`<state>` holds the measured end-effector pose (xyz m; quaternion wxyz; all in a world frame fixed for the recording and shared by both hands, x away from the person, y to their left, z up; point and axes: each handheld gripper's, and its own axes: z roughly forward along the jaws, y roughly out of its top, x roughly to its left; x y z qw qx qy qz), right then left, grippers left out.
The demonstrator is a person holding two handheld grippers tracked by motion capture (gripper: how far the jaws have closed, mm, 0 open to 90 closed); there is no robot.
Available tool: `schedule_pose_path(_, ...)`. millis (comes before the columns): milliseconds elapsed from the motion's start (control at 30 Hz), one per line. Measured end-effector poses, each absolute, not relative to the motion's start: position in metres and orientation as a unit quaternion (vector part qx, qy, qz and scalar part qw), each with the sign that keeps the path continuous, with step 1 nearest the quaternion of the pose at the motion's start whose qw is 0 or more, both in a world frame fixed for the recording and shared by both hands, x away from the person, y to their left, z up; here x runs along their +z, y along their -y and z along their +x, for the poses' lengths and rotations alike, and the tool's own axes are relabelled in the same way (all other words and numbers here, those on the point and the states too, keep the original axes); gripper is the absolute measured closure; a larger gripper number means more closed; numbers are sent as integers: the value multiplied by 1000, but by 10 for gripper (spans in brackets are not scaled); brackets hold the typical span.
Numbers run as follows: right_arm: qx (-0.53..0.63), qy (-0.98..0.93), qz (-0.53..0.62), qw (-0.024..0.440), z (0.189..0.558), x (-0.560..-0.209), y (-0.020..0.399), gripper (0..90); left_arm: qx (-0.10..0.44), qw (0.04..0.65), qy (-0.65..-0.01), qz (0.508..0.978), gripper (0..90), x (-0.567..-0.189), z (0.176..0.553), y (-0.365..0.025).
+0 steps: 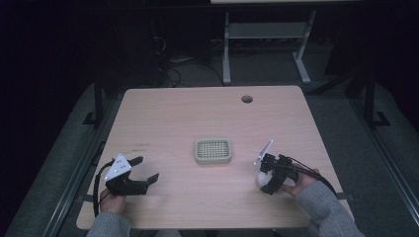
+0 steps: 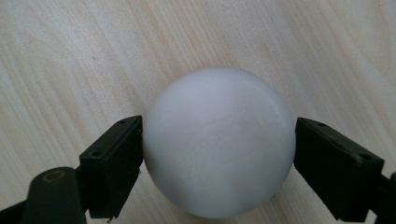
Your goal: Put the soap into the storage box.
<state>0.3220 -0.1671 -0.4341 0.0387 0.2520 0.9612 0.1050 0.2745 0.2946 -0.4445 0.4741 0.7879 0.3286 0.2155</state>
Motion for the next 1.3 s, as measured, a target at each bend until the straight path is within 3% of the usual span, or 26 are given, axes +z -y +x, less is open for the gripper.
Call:
schedule_pose_path(867, 84, -968, 236, 27, 323, -439, 162, 229, 215, 477, -330, 786, 128, -444, 274, -294)
schedule_pose_path(1300, 96, -969, 225, 28, 331, -417, 153, 230, 216, 478, -333, 784, 128, -444, 275, -296)
